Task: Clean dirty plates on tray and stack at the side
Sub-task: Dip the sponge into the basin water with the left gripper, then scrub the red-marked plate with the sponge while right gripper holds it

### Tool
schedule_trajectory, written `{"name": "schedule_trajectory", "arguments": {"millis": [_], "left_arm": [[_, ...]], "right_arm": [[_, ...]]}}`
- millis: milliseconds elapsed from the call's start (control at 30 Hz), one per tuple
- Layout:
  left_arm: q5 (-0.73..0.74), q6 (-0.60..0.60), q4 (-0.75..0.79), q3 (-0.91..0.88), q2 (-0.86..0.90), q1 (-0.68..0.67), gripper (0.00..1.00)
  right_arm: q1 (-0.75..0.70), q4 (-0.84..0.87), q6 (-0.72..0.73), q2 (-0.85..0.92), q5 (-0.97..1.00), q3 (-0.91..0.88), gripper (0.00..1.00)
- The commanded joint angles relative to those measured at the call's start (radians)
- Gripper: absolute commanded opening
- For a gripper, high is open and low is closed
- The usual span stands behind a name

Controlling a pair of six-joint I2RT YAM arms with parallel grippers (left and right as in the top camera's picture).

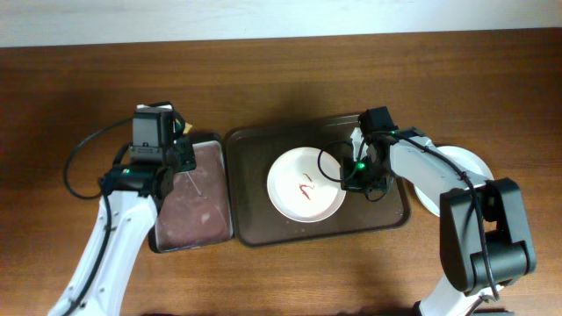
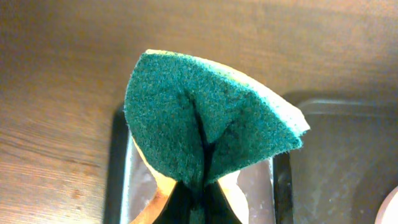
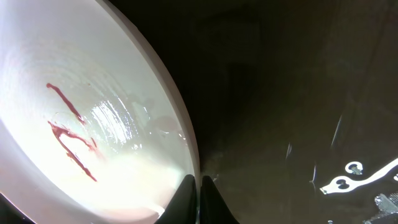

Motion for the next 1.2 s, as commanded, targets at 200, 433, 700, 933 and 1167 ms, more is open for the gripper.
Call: {"name": "schedule_trajectory", "arguments": {"millis": [200,433,700,933,1167], "left_arm": [[-0.146,0.040,0.029,0.016,-0.094,0.006,0.00],[-0.146,0.040,0.028,0.016,-0.094,0.006,0.00],[-0.145,0.039,0.028,0.015,-0.089,0.006,0.00],[-0.036,-0.013,-0.032,0.014,0.086,0.006,0.00],[0.122,-0.040,-0.129,0.014,0.262,0.007,0.00]], "right_arm": [[0.005,0.003,-0.006,0.007,0.006,0.008,0.05],[0.005,0.003,-0.006,0.007,0.006,0.008,0.05],[0.005,0.008,-0.006,0.007,0.006,0.008,0.04],[0.005,0.010,-0.006,0.007,0.006,0.008,0.05],[0.005,0.010,-0.006,0.007,0.006,0.008,0.05]]}}
